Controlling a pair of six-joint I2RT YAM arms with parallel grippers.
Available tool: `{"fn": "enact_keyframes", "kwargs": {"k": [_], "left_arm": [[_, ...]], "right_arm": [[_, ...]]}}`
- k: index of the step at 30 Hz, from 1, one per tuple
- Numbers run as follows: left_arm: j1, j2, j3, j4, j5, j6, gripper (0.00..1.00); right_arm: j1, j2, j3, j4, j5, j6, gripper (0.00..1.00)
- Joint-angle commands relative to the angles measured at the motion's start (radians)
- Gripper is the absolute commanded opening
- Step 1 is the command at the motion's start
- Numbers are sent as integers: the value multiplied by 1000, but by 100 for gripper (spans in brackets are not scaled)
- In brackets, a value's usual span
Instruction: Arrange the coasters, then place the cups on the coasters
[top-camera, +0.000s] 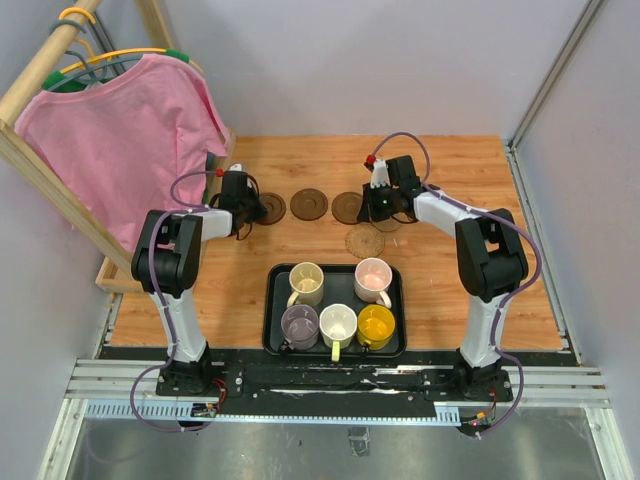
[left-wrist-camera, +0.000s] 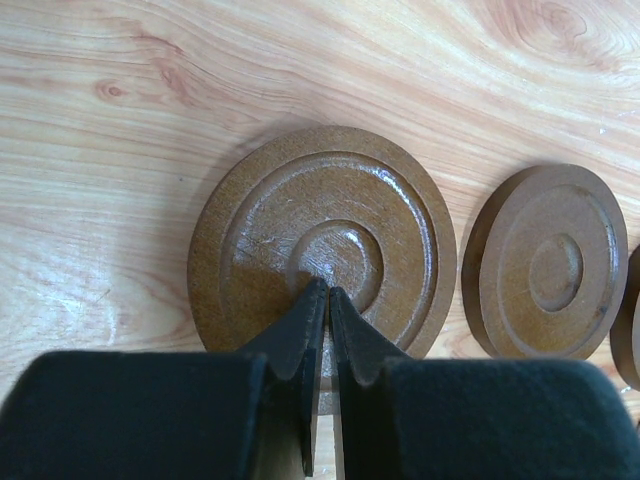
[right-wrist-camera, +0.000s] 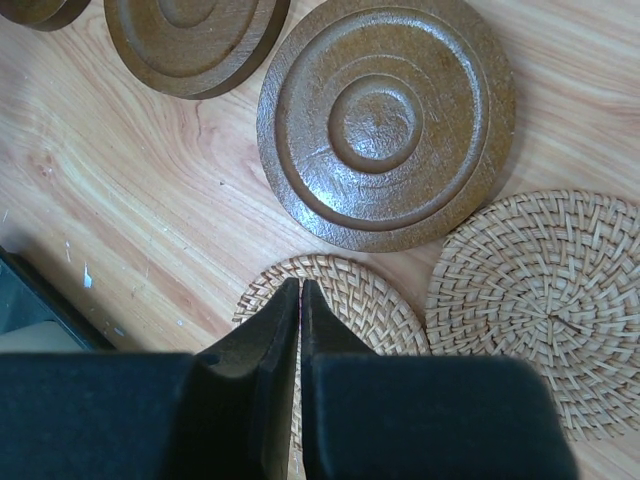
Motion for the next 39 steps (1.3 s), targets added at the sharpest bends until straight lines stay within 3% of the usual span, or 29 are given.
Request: {"fn": "enact_keyframes", "kwargs": {"k": [1, 11, 25, 39], "left_arm": [[5, 25, 17, -57, 10, 1, 11], [5, 12, 129, -48, 62, 4, 11], [5, -185, -33, -10, 101, -15, 12], [5, -208, -94, -4, 96, -26, 12]], "right_arm": [[30, 17, -2, -29, -20, -31, 5], [34, 77, 1, -48, -22, -37, 4], [41, 107, 51, -45, -41, -23, 4], [68, 120, 73, -53, -23, -30, 4]]}}
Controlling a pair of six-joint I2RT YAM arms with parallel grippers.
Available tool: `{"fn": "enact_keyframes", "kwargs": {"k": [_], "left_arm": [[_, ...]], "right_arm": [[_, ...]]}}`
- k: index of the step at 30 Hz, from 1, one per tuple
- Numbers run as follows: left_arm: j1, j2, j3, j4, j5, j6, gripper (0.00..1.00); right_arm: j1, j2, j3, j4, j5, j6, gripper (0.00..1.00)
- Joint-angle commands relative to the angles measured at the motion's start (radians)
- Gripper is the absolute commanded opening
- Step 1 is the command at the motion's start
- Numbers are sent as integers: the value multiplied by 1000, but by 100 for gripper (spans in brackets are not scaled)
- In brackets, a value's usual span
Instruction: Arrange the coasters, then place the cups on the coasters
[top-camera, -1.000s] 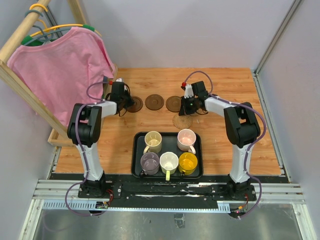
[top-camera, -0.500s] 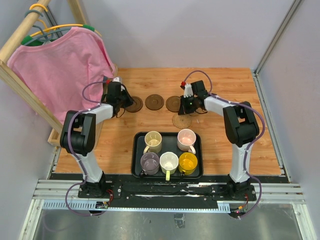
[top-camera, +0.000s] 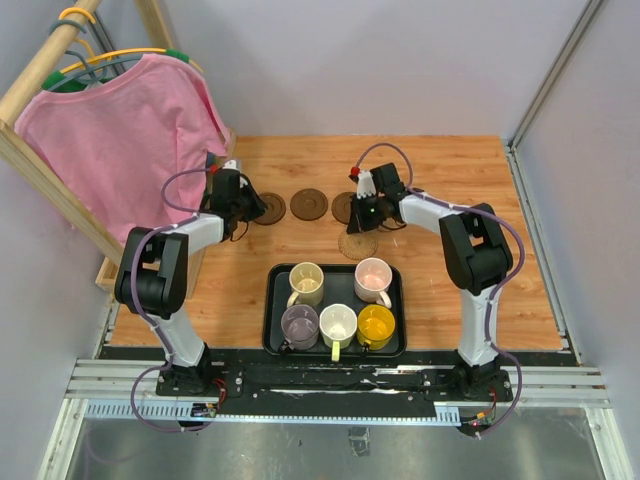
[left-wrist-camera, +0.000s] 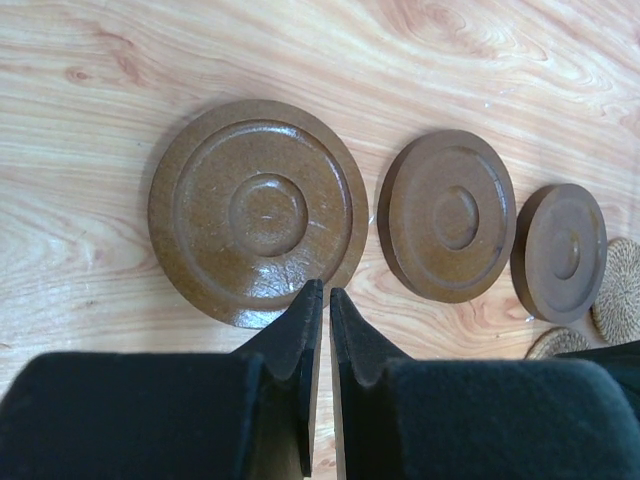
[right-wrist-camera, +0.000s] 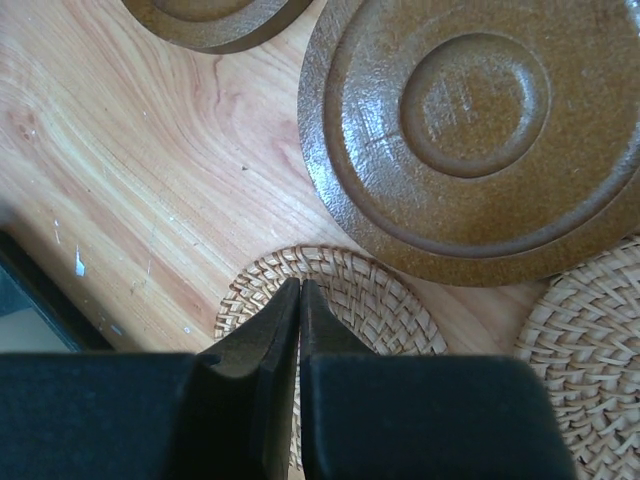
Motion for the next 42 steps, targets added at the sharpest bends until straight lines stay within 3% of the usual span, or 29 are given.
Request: {"fn": "enact_keyframes", "kwargs": {"k": [1, 14, 22, 31, 42], "left_arm": [[5, -20, -20, 25, 6, -5, 12], [5, -38, -43, 18, 0, 8, 12], [5, -41, -61, 32, 31, 7, 12], [3, -96, -117, 85, 96, 38, 13], [-8, -128, -179, 135, 170, 24, 13]], "right_arm": [[8, 31, 45, -23, 15, -10, 4], [6, 48, 116, -51, 65, -7, 4], [-6, -62, -5, -39, 124, -17, 3], [-100, -172, -101, 25, 169, 23, 3], [-148, -78, -16, -12, 211, 26, 3]]}}
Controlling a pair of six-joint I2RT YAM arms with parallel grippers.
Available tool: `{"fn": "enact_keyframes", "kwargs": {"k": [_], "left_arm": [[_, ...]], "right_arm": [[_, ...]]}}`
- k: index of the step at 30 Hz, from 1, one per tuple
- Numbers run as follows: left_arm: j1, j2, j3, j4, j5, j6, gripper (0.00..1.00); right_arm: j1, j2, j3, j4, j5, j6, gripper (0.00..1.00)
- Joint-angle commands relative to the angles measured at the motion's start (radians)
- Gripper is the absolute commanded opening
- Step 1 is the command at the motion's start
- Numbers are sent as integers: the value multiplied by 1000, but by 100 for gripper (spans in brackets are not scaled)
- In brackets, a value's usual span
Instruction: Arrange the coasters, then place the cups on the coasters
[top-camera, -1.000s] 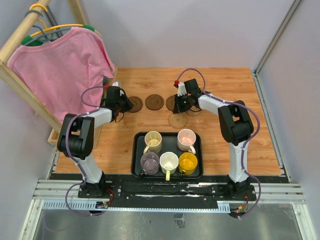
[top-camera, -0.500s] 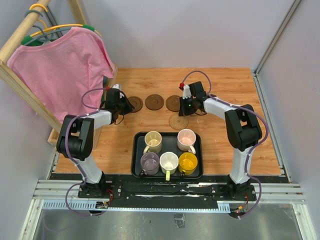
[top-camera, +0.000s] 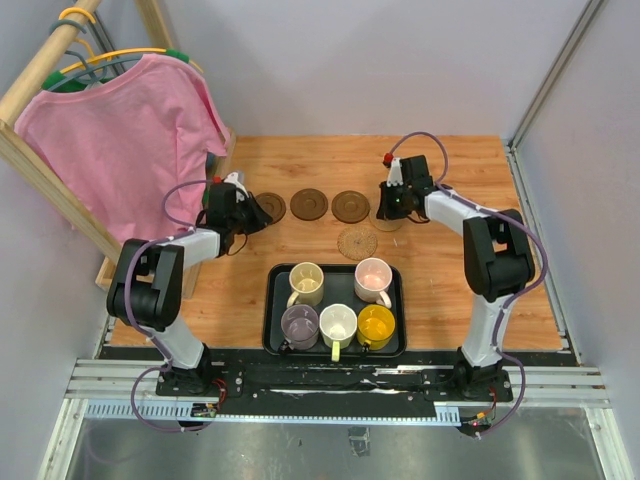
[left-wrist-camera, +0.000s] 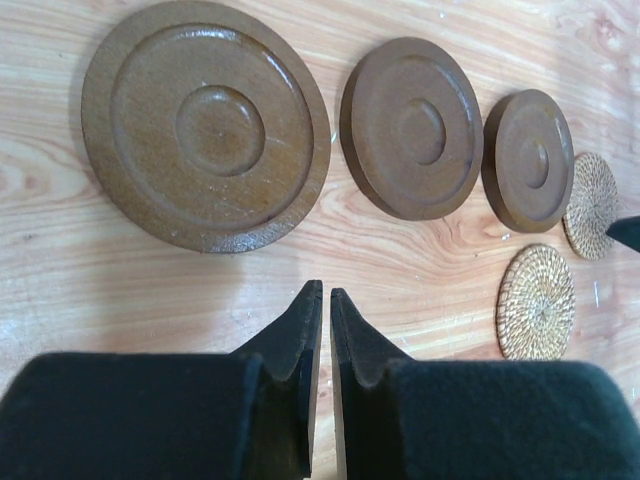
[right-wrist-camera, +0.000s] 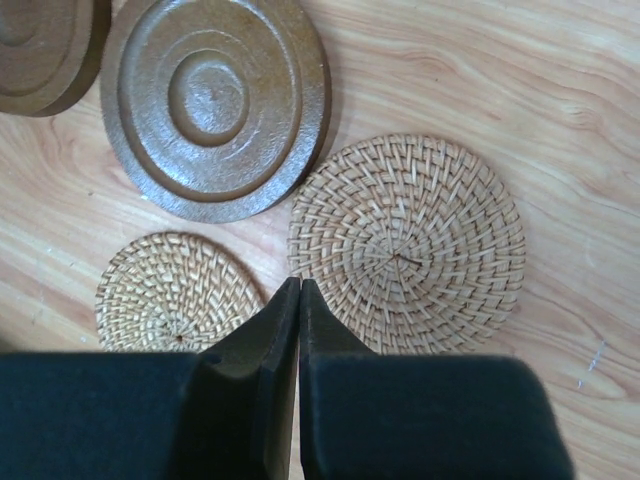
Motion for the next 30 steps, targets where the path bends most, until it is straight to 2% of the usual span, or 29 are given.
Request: {"fn": "enact_keyframes", "kwargs": {"k": [1, 8, 18, 30], "left_arm": [[-11, -43, -23, 45, 46, 2, 13], [-35, -84, -42, 48, 62, 10, 13], [-39, -84, -66, 64, 87, -5, 13], [-41, -77, -60, 58, 99, -10, 13]], "right_arm": [[-20, 61, 64, -30, 49, 9, 3], [-82, 115, 93, -66, 112, 36, 3], [-200, 112, 91, -112, 197, 44, 2], [-229, 68, 80, -141, 283, 66, 2]]}}
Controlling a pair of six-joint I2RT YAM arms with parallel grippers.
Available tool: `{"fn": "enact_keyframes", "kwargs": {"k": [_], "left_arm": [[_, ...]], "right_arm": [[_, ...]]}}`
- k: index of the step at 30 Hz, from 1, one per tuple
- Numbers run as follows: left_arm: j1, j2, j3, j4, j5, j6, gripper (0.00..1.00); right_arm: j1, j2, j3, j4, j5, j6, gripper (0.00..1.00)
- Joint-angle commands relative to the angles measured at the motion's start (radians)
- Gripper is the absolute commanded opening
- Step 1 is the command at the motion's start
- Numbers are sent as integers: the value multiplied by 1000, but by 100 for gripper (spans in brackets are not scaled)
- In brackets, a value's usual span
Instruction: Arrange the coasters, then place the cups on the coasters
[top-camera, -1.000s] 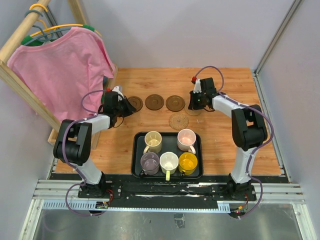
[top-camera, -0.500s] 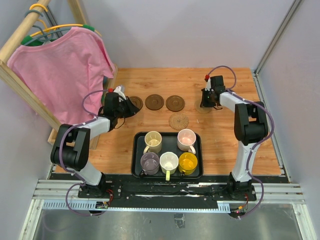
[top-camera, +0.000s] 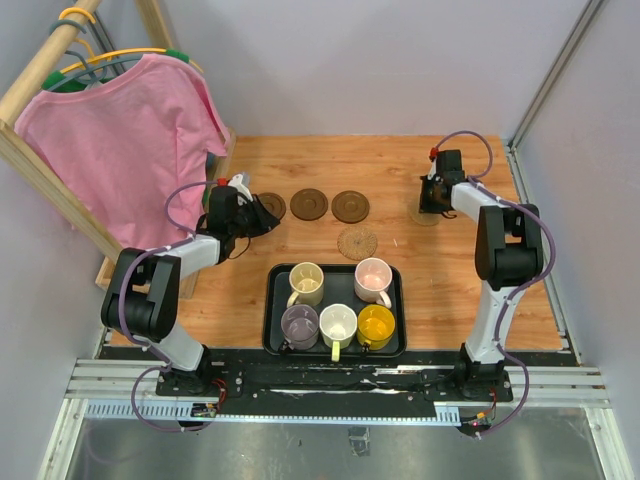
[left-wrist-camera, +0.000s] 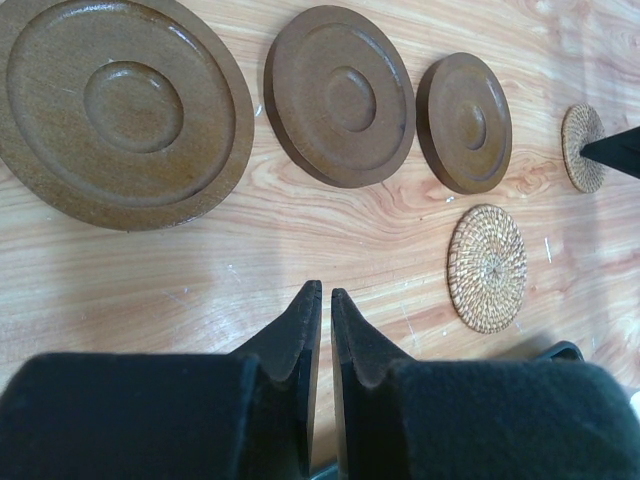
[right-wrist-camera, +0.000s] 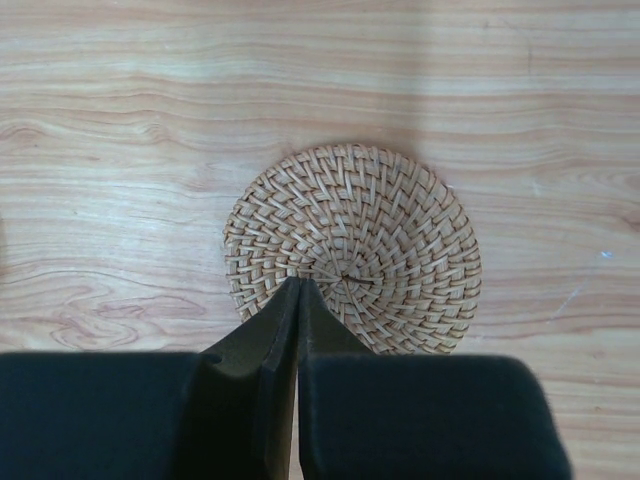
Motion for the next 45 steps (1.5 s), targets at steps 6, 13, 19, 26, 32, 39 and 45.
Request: {"fn": "enact_keyframes", "kwargs": {"k": [6, 13, 19, 26, 32, 39, 45], "left_arm": [[-6, -5, -4, 16, 19, -4, 13], [-6, -5, -13, 12, 11, -2, 13], [-7, -5, -16, 15, 9, -2, 13], [-6, -22, -20, 23, 1, -1, 13], [-7, -42, -32, 29, 4, -4, 13], [-7, -102, -59, 18, -8, 3, 13], [-6, -140, -87, -1, -22, 10, 14]], "right_arm": [[-40, -27, 2, -76, 84, 18, 2], [-64, -12, 29, -86, 72, 15, 2], [-65, -58, 10, -30, -8, -11, 3], [-57, -185, -28, 42, -146, -24, 27], [-4, -239, -63, 18, -239, -25, 11], [150, -187, -59, -37, -291, -50, 1], [236, -159, -102, -3, -326, -7, 1]]}}
